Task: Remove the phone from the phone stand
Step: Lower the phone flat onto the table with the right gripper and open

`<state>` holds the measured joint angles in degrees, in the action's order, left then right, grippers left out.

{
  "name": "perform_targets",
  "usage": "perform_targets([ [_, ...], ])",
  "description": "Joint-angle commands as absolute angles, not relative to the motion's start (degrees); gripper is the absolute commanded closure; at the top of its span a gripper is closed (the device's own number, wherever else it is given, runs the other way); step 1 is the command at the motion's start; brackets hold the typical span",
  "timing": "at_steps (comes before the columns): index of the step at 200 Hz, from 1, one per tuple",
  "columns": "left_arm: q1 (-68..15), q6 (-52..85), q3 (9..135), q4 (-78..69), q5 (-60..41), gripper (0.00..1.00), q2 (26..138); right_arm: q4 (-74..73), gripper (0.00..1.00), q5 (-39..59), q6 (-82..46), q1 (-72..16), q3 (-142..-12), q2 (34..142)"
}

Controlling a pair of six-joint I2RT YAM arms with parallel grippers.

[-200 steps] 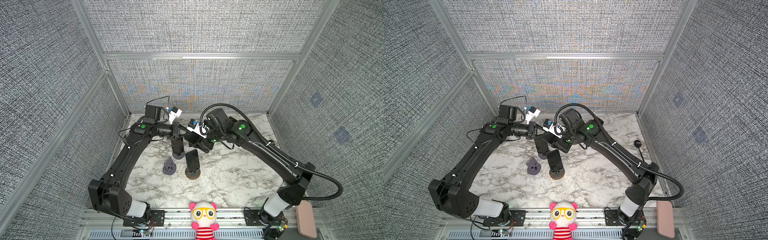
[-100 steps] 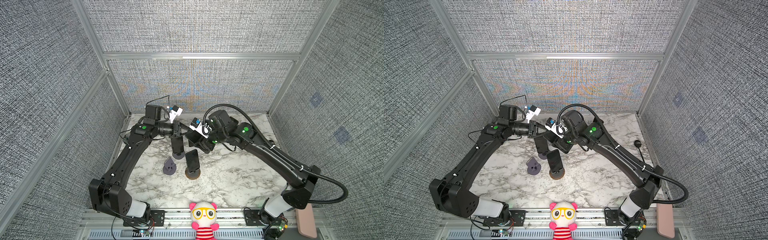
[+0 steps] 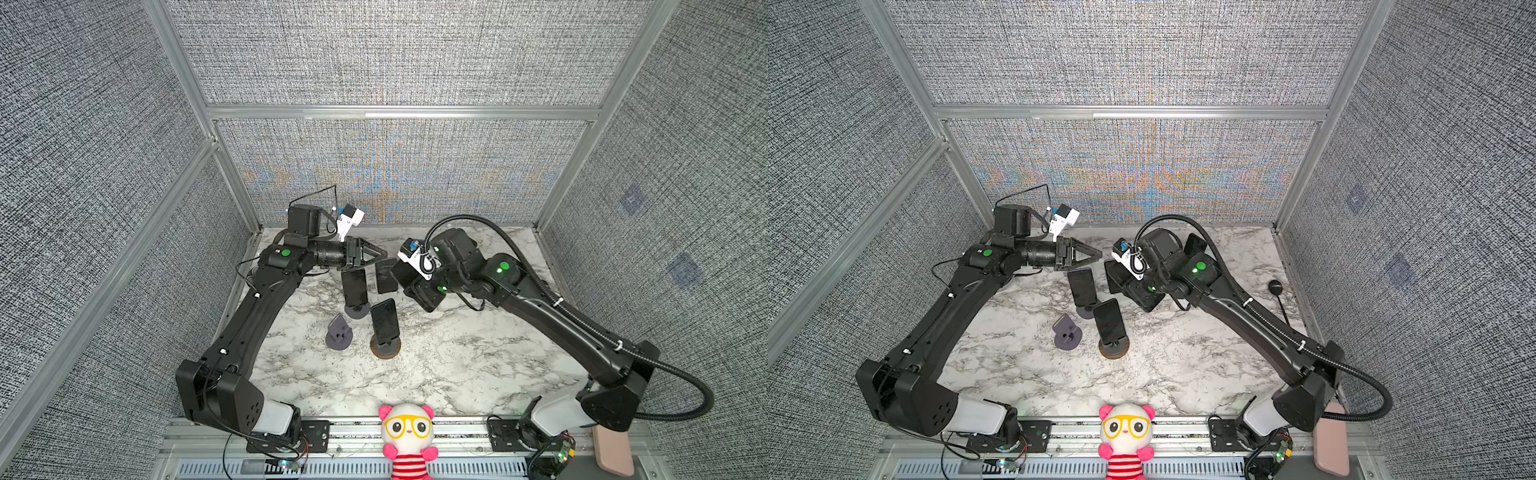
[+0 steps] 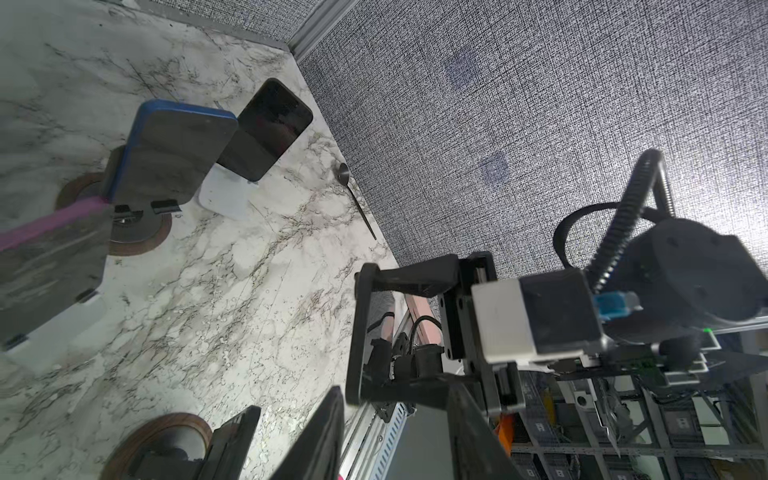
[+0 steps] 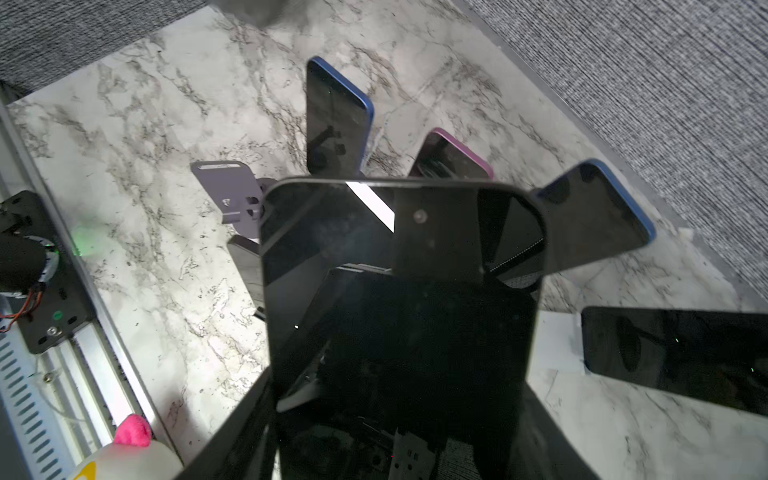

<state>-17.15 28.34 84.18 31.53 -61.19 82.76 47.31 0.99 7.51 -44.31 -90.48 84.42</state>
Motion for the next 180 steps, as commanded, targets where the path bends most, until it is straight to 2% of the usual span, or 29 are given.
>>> perform_targets([
  [1,-16.63,25.65,85.14,32.78,-60.79,0.56,82.98,47.45,0.75,-2.69,2.49,-43.7,-88.26,81.49],
  [25,-14.64,24.64,85.89,33.28,-61.0,0.56,83.28,49.09,0.78,-6.52,-3.87,-42.84,-83.99,78.32],
  [47,-12.03,21.6,87.36,36.21,-59.15,0.56,83.2,49.22,0.85,-9.63,-13.48,-41.53,-79.93,76.18],
  [67,-10.44,14.71,90.14,43.29,-51.96,0.56,83.32,49.14,0.94,-11.49,-22.95,-41.18,-77.36,75.25],
  [82,-10.14,10.41,91.17,46.78,-44.92,0.56,83.36,49.13,0.96,-12.62,-29.07,-41.12,-75.85,75.71],
  [99,-9.99,7.81,90.73,47.57,-41.5,0.56,83.51,49.17,1.0,-13.09,-33.89,-41.13,-74.9,77.22],
  [142,-9.67,6.53,88.19,45.37,-37.61,0.55,83.38,49.44,1.0,-11.12,-45.0,-41.21,-75.13,83.89],
  [180,-8.53,5.66,84.69,42.62,-37.24,0.56,81.8,48.68,1.0,-8.48,-46.07,-41.48,-77.21,92.29],
])
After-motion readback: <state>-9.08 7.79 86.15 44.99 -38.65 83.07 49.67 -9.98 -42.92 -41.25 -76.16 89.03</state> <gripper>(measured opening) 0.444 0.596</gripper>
